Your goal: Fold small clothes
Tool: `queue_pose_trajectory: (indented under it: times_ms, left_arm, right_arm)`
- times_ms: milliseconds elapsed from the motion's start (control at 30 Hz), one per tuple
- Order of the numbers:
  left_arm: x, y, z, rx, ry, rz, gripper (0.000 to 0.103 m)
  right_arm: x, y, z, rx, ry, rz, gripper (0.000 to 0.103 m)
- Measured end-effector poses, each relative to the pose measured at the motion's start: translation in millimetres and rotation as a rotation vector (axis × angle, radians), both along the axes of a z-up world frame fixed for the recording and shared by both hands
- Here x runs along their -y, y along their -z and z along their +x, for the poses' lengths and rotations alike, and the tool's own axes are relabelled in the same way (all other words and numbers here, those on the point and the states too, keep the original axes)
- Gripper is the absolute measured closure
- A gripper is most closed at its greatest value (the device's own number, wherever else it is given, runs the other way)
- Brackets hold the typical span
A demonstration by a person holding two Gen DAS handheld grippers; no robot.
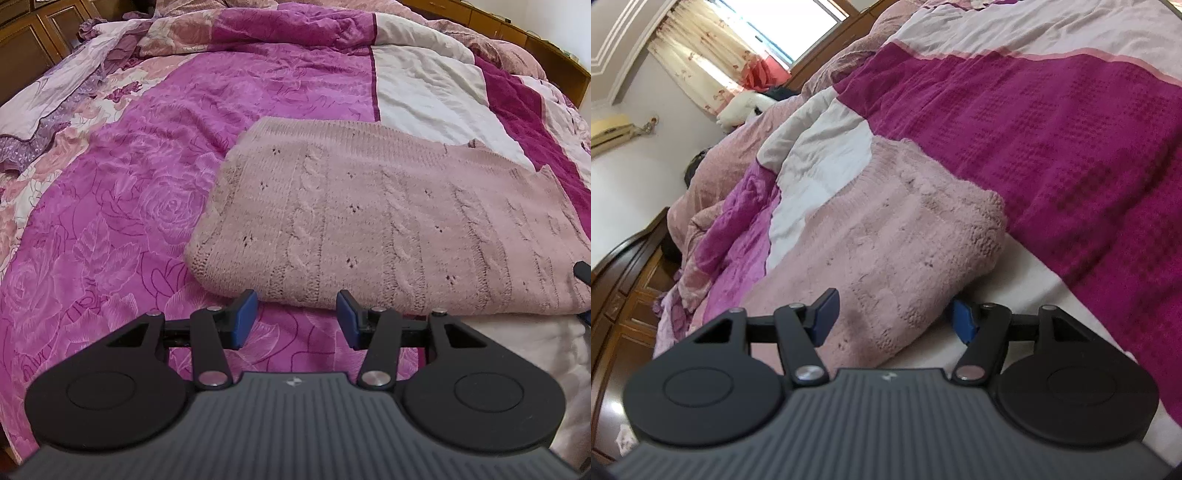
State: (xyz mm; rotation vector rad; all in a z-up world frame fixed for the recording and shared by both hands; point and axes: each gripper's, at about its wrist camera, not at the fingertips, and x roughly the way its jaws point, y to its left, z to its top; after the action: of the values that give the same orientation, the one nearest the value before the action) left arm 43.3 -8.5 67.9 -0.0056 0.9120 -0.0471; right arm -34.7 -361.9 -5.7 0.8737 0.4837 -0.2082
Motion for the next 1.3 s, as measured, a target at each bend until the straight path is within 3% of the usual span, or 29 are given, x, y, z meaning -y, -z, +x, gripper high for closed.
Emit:
queue_pose_trajectory:
  times_ms: [533,833,1067,1300]
  left_arm:
    - [2.3,5.1,1.8,-0.015,0.007,0.005,0.048]
    - [-0.2,6.9,2.3,-0.027,-0.015,0.012,0.048]
    - [-4.0,8.3,3.0,-0.032,-0.022,0.006,0.048]
    - [-5.2,10.5,3.0,-0.039,-0.024,0.009,0.048]
  right_arm:
    - [18.4,3.2,7.5,0.066,0.125,0.091,0.038]
    - [24.4,5.1,24.0,0.053,0.16,0.044,0.04]
    - [31.2,8.4,27.1,0.017,0.192,0.022,0.066]
    - [32.1,2.2,24.8,0.044,0.163,0.023,0.074]
